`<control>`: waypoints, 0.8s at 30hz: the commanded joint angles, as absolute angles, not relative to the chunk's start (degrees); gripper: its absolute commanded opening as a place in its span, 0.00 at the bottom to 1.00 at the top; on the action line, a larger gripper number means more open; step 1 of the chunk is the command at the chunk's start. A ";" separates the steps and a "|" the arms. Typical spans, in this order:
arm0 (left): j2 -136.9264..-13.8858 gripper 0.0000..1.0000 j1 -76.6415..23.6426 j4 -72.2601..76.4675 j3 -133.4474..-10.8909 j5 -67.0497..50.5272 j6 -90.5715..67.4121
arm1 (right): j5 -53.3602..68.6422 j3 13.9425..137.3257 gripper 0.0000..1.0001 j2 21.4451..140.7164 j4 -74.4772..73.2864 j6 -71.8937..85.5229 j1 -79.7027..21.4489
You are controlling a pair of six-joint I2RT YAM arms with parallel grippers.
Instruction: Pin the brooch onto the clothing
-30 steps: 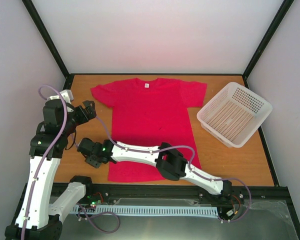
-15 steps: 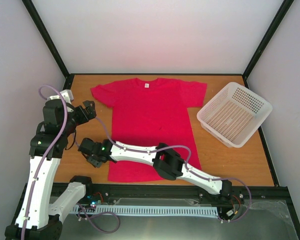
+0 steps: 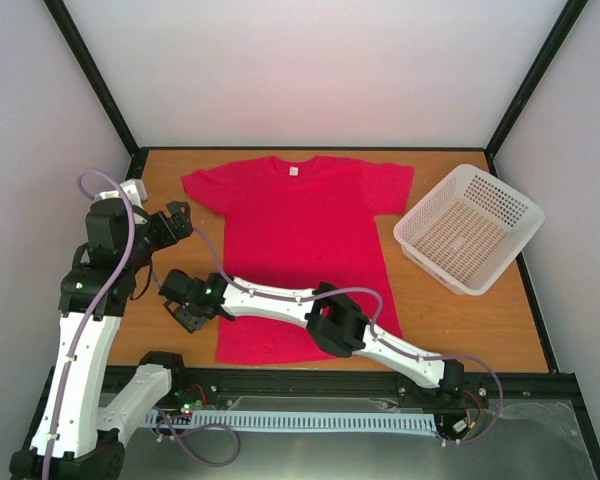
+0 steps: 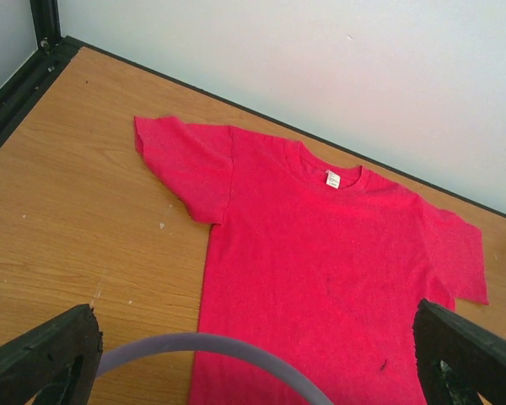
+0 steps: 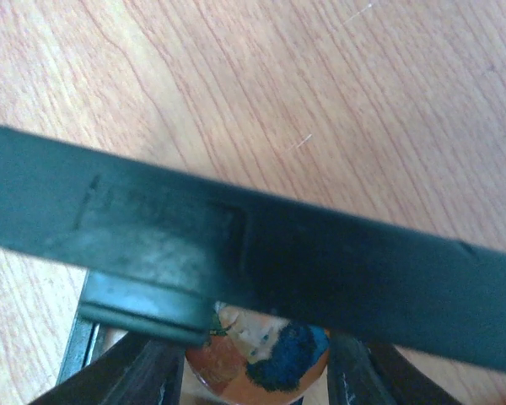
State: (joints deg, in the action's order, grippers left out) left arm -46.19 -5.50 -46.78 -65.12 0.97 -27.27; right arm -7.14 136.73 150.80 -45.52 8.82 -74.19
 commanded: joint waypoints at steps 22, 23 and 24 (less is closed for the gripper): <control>-45.05 1.00 -5.19 -45.26 -65.12 -0.52 -26.55 | -7.06 129.31 0.15 139.75 -41.63 11.92 -73.96; -45.05 1.00 -5.19 -45.26 -65.13 -0.59 -26.54 | -5.99 127.77 0.11 138.69 -40.87 12.41 -73.90; -45.11 1.00 -5.19 -45.26 -65.13 -0.61 -26.54 | -5.17 126.28 0.06 137.60 -39.76 12.99 -73.77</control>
